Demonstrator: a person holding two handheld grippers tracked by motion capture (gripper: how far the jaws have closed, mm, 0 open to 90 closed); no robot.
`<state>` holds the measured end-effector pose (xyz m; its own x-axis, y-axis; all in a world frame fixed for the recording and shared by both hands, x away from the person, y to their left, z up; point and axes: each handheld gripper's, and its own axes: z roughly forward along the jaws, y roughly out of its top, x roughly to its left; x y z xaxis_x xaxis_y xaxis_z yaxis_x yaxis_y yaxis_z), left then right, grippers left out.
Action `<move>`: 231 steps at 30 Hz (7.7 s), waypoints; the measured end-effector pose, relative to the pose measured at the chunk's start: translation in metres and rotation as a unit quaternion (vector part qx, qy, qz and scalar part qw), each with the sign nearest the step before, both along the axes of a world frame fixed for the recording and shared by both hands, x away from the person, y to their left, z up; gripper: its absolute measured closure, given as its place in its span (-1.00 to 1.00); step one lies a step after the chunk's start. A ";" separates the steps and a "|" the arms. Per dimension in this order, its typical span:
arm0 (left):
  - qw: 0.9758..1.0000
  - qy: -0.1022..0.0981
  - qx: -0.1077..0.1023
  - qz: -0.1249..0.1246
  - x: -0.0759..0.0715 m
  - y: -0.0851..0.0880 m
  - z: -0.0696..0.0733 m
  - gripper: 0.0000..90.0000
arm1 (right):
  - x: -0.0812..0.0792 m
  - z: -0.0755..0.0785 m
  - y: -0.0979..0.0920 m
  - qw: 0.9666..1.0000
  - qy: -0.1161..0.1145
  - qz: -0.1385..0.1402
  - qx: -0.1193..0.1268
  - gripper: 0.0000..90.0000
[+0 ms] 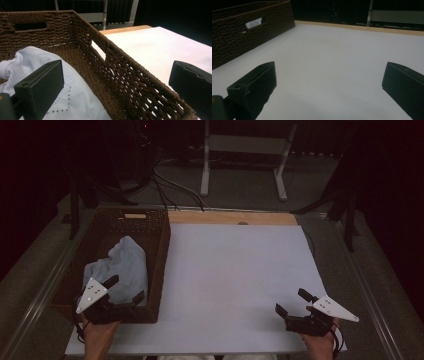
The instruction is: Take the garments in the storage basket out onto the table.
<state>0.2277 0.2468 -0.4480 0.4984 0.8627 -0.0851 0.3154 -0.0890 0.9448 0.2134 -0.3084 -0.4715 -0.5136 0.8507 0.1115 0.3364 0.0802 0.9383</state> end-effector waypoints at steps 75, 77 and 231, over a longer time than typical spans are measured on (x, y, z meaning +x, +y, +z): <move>1.000 0.005 0.026 0.010 0.001 0.018 0.047 -0.97 | -0.002 -0.003 0.003 1.000 -0.010 -0.010 -0.003 -1.00; 1.000 0.007 0.027 0.010 0.003 0.018 0.048 -0.97 | -0.002 -0.003 0.003 1.000 -0.009 -0.010 -0.004 -1.00; 0.982 0.129 0.132 0.036 0.127 0.057 0.018 -0.97 | -0.001 -0.004 0.005 1.000 -0.008 -0.007 -0.003 -1.00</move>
